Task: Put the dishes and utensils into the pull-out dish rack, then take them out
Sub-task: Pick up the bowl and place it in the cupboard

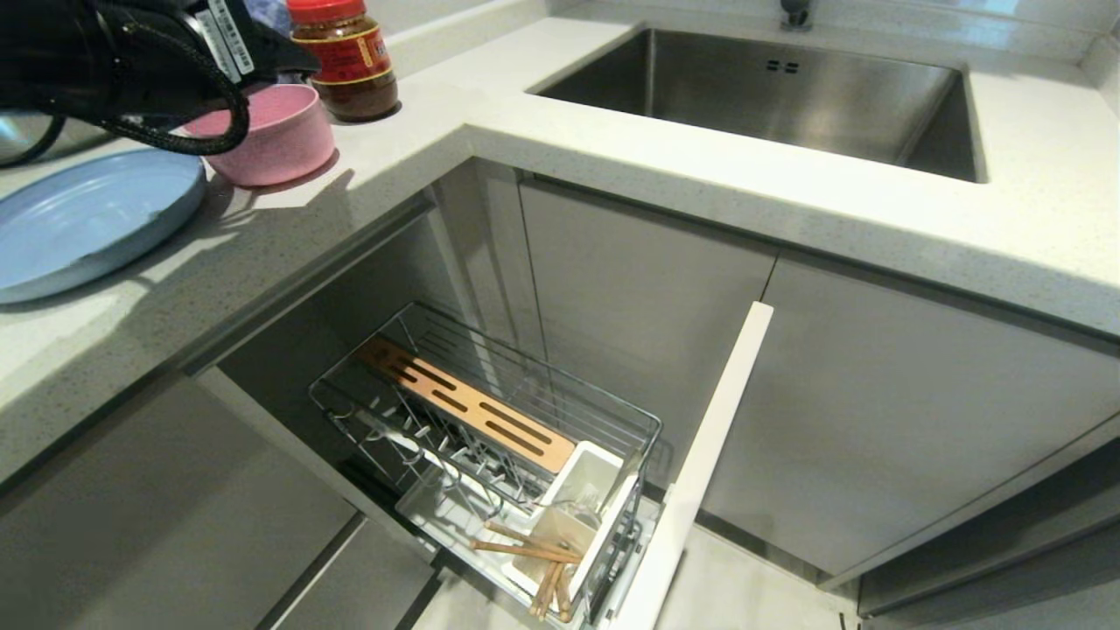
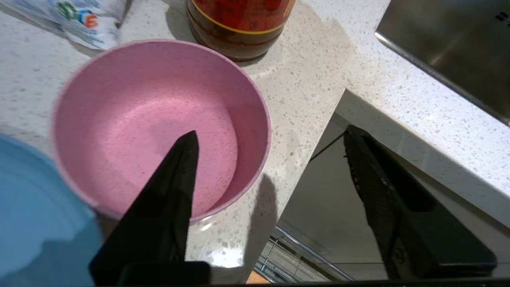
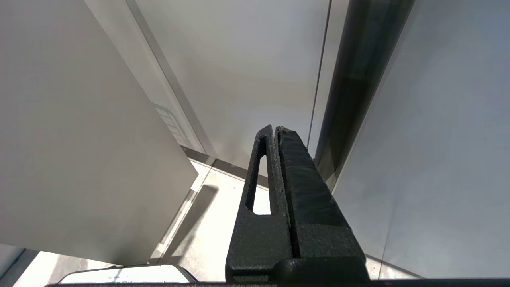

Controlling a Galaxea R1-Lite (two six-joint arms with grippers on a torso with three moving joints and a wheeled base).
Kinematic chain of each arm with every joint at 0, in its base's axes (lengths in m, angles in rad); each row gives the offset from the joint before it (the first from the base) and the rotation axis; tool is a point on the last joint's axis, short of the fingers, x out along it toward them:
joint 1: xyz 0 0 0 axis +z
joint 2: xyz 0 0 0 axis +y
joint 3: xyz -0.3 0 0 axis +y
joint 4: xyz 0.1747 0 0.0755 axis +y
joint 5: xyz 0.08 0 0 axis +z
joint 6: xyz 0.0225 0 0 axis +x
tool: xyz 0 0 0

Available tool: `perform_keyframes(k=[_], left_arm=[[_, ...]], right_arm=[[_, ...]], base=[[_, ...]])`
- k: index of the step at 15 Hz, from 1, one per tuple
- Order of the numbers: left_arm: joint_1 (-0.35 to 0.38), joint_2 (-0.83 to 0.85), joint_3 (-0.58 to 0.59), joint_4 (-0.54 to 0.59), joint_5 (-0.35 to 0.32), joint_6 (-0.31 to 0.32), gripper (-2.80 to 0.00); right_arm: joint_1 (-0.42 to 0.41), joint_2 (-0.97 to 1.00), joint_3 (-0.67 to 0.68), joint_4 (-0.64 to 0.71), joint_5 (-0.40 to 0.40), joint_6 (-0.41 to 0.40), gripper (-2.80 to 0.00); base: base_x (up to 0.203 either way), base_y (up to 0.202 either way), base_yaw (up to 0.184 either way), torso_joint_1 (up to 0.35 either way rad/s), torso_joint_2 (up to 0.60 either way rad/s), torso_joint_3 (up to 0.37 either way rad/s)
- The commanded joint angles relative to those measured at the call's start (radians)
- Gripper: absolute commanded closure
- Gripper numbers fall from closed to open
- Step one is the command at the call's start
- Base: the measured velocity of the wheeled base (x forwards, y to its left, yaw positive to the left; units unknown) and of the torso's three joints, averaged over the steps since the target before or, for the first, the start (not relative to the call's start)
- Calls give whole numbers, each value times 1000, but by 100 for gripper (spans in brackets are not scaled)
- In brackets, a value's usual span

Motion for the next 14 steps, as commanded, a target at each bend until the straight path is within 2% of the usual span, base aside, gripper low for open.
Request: perform_keyframes(k=[1,14], left_arm=[[1,47,-5,-25,1,-2,-280],[1,101,-16,-34,0,33,-280]], right_arm=[[-1,-4,0,0,0,1,0],[-1,-4,0,0,0,1,0]], base=[[0,0,0,0,0,0],[0,0,0,0,0,0]])
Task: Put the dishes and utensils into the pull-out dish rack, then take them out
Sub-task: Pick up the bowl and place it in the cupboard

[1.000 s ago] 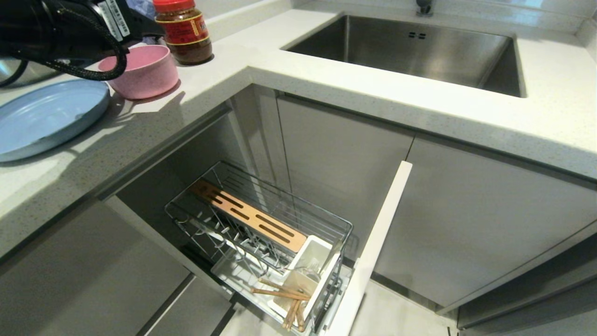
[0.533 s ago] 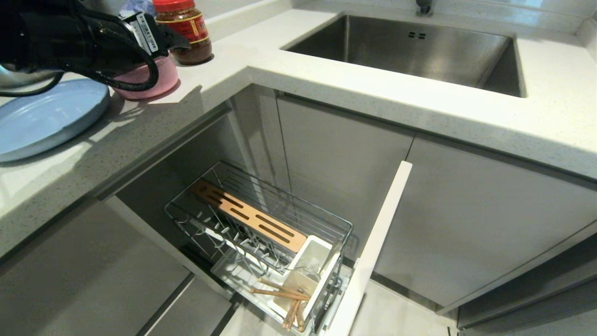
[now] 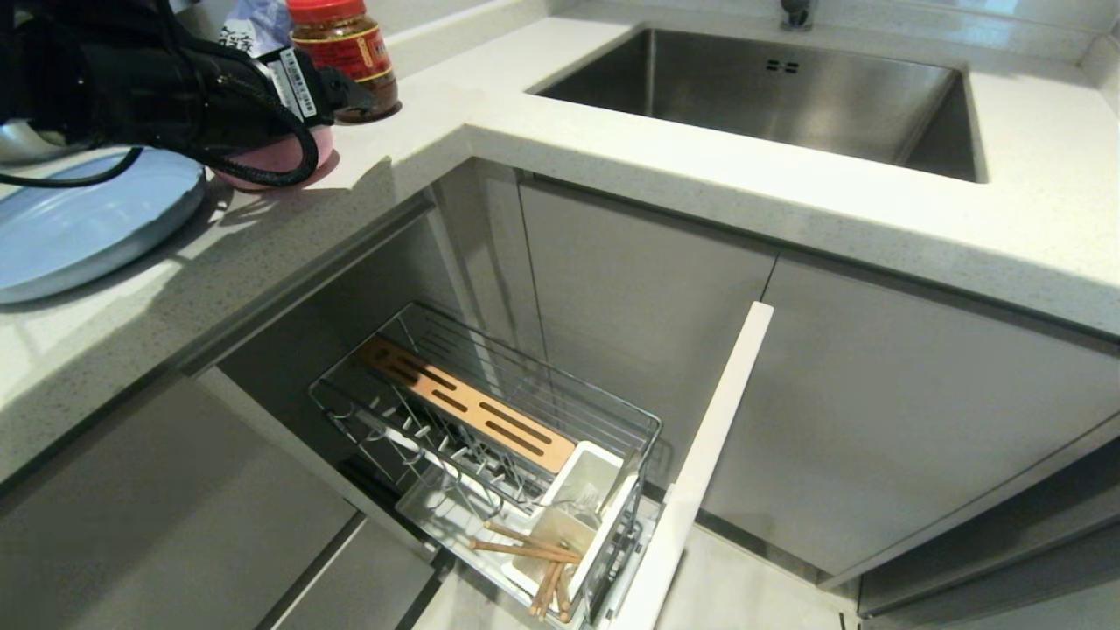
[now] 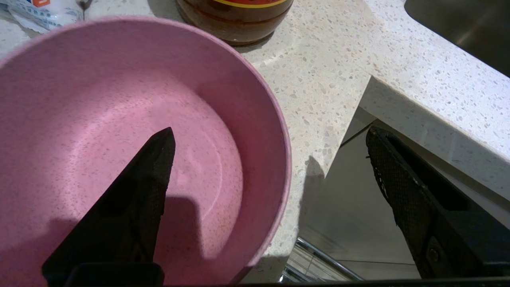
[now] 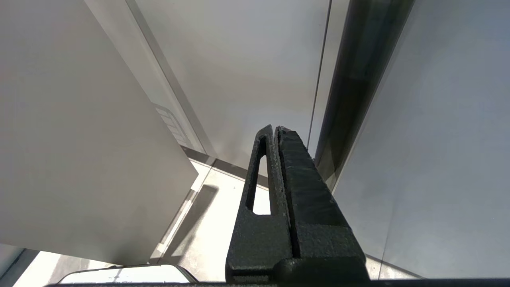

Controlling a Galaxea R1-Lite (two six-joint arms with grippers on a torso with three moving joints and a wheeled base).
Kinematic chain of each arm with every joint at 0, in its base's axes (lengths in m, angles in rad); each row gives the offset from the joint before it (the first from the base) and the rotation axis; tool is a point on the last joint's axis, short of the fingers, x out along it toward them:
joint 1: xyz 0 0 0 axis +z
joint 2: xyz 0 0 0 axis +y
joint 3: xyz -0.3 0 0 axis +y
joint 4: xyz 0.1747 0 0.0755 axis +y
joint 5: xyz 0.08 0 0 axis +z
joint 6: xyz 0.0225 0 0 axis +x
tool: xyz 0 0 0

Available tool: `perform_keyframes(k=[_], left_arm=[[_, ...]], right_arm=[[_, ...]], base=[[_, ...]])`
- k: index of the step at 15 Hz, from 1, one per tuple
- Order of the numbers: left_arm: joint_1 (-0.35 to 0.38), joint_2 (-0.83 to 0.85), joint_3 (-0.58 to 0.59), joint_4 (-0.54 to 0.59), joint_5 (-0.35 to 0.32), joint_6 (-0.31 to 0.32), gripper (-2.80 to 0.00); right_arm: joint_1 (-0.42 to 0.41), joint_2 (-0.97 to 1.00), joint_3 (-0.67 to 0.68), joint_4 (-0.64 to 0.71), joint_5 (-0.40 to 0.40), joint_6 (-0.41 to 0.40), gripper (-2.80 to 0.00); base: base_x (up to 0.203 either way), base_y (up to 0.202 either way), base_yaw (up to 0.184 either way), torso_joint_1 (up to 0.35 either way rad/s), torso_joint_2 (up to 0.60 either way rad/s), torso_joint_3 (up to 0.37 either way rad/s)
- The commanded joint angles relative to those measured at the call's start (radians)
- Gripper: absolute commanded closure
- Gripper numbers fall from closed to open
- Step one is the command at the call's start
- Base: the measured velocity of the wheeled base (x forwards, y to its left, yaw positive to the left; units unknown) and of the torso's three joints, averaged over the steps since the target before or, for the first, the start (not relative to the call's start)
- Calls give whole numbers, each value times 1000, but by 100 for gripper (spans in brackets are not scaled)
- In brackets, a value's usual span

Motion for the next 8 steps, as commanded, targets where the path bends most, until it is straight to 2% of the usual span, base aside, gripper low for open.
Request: perform_keyframes(k=[1,4,5,8], left_arm=[[0,6,0,2,1,0,-280],[0,8,1,4,1,8,-280],[0,8,3,4,1,9,0],[0,8,1,4,1,9,0]], right_arm=[[-1,-4,0,0,0,0,0],[0,-3,0,0,0,0,0],[-1,-4,0,0,0,0,0],[0,-4,0,0,0,0,0]], base=[[0,0,0,0,0,0],[0,0,0,0,0,0],[0,0,0,0,0,0],[0,0,0,0,0,0]])
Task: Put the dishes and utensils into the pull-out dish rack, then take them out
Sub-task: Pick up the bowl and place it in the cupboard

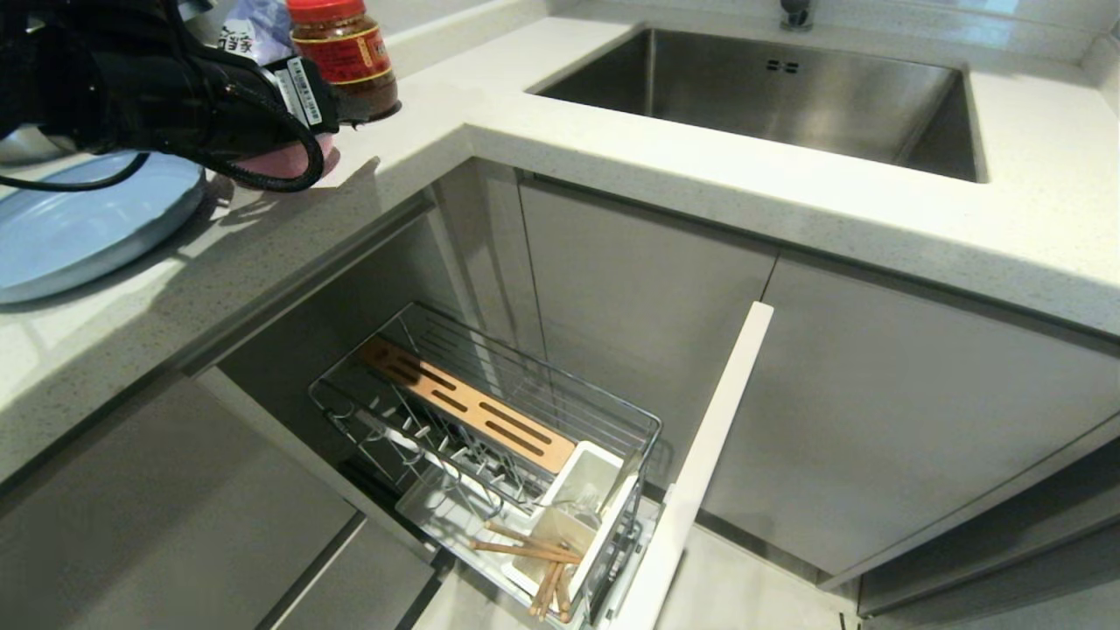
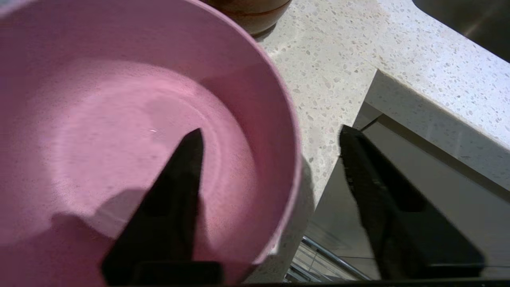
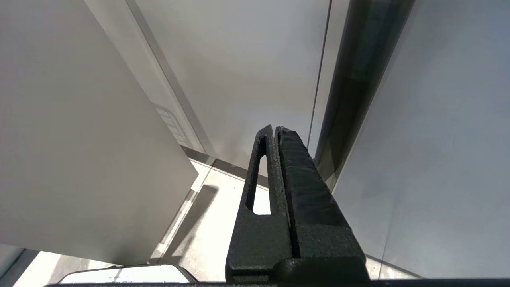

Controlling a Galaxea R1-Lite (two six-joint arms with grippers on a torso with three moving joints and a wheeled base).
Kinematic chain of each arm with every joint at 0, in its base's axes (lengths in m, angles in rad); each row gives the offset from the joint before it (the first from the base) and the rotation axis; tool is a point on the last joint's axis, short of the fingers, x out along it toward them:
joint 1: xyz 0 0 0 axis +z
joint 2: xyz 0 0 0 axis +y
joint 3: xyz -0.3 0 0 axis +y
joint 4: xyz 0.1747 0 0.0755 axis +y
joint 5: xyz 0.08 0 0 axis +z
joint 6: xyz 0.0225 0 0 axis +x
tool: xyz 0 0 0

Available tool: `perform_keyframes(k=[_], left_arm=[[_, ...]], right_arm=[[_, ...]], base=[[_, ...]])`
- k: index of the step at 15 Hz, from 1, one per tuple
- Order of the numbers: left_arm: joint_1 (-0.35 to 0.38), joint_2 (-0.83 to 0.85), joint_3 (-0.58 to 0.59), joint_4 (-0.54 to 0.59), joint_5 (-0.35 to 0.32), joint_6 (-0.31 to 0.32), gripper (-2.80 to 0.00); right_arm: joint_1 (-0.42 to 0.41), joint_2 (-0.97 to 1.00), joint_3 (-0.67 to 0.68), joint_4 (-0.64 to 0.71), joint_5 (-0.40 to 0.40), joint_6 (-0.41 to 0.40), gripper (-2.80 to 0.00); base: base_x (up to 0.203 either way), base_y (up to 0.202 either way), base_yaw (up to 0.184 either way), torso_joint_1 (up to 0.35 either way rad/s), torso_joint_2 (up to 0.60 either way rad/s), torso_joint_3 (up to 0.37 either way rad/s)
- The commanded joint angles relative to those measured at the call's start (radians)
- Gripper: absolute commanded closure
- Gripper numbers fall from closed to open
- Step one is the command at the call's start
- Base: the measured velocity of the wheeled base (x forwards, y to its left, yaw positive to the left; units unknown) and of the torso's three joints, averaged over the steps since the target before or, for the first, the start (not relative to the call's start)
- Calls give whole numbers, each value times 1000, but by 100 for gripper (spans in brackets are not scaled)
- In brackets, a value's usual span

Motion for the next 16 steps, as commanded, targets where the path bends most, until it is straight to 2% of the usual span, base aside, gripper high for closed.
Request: perform_keyframes(k=[1,10,11,14,16], left_arm=[[0,1,-1,1,1,-2,0],[0,-29,4,1,3,-9,0],[1,-50,7,0,5,-18,0],[1,-138,15,-18,9,-98,0],[-9,-197,32,-41,9,-122,0]], right_arm=[[0,-4,0,-1,0,0,0],[-1,-4,0,-1,0,0,0],[-1,-4,0,-1,0,0,0],[-1,-4,0,-1,0,0,0],[-1,-4,0,-1,0,0,0]], base=[[0,0,0,0,0,0],[0,0,0,0,0,0],[0,0,0,0,0,0],[0,0,0,0,0,0],[0,0,0,0,0,0]])
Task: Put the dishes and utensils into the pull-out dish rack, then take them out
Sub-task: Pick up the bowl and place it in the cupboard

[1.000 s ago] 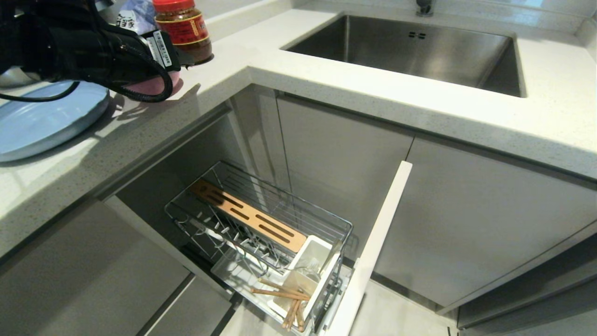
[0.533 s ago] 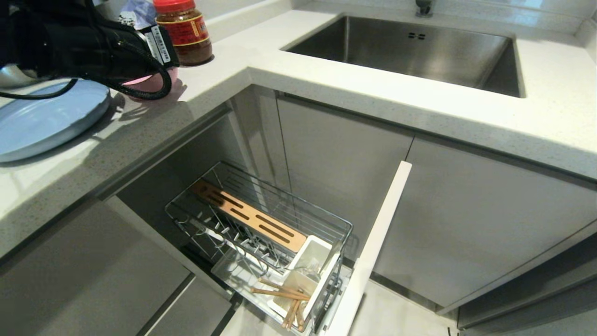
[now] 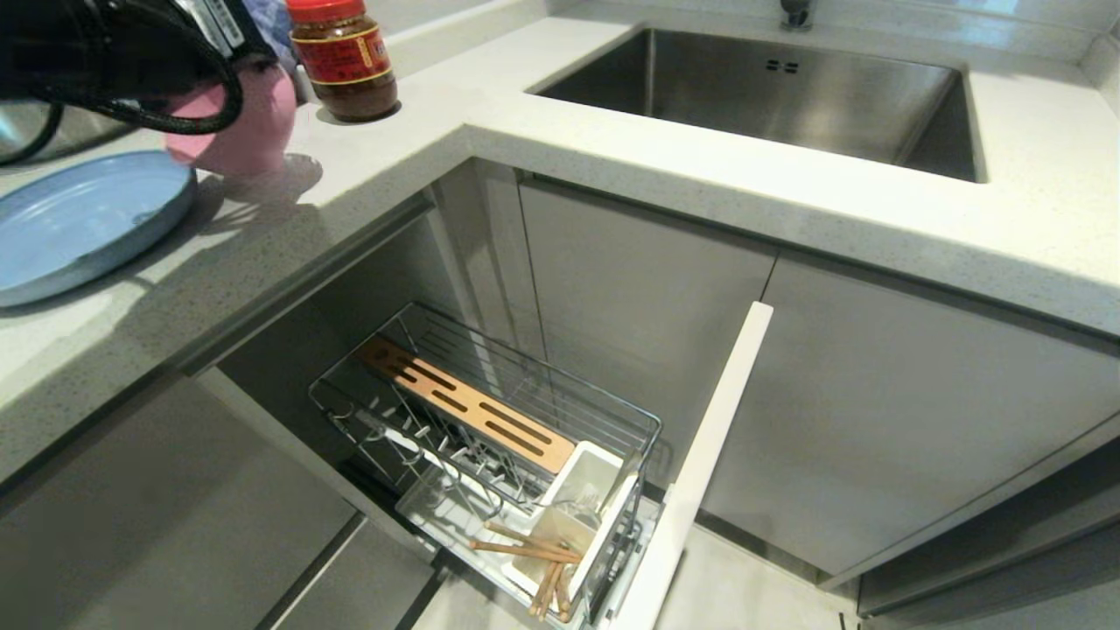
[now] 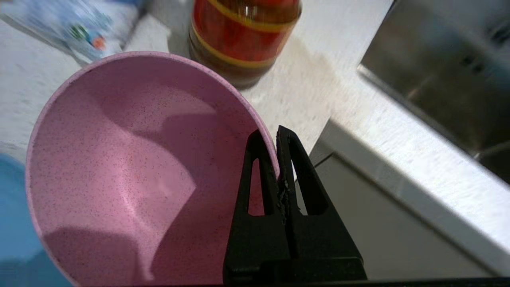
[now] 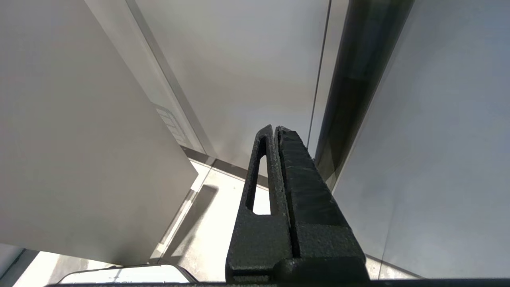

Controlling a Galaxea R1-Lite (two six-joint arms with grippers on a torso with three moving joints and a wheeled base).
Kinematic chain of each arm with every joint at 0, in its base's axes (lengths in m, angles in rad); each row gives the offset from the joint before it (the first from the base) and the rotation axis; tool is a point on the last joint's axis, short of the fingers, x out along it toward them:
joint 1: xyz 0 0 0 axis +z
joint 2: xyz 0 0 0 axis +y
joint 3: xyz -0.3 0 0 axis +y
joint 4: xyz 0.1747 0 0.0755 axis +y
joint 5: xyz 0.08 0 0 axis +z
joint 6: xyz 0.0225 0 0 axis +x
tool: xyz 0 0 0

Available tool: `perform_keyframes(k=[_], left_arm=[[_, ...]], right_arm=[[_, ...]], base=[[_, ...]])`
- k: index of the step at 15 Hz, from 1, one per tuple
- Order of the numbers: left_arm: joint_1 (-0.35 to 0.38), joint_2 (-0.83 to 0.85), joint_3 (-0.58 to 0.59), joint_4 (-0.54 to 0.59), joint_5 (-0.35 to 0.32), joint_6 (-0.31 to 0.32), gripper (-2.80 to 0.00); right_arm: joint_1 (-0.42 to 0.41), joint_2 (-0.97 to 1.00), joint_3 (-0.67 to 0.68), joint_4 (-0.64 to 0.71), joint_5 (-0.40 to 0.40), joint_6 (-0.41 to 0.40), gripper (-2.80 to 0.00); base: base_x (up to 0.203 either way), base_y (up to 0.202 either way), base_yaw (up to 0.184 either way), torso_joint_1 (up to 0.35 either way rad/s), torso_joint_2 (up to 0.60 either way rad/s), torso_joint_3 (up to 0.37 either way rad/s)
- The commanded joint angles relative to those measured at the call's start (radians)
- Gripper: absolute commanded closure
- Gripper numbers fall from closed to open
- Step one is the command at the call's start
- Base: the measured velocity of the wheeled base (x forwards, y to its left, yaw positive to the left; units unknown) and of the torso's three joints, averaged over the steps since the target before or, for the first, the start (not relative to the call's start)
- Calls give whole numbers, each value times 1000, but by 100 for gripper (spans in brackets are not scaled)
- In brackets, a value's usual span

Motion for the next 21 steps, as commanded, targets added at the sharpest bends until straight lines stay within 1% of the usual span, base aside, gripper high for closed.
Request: perform_keyframes(k=[1,4,5,7,8,10,12,13,14,15,16,18,21], left_arm=[[-21,-99,15,-13,2,-9,0],[-78,-171,14,-13,11,-14,0],[-121,-189,11,-8,36,-14,0],[-201,-215,10,-4,128,-15,0],[-236,-227,11,-2,155,-25,0],[-322,-237,7,19,166,-69,0],[-391,-255,27,41,166,-95,0],[-424,-273,59,38,164,-110,0],[-468,-293,116,22,166,-129,0],[-496,-307,172,-7,166,-152,0],[-519,-316,216,-50,165,-194,0],[-534,-310,289,-164,161,-363,0],[-528,-276,416,-260,158,-541,0]], right_arm=[[0,-4,0,0,0,0,0],[0,-4,0,0,0,0,0],[0,-4,0,0,0,0,0],[0,-4,0,0,0,0,0],[1,-4,0,0,0,0,0],[0,-4,0,0,0,0,0],[0,-4,0,0,0,0,0],[1,-4,0,0,0,0,0],[1,-4,0,0,0,0,0],[1,-4,0,0,0,0,0],[0,-4,0,0,0,0,0],[0,-4,0,0,0,0,0],[0,-4,0,0,0,0,0]], base=[[0,0,0,0,0,0],[0,0,0,0,0,0],[0,0,0,0,0,0],[0,0,0,0,0,0],[0,0,0,0,0,0],[0,0,0,0,0,0],[0,0,0,0,0,0],[0,0,0,0,0,0],[0,0,0,0,0,0],[0,0,0,0,0,0],[0,0,0,0,0,0],[0,0,0,0,0,0],[0,0,0,0,0,0]])
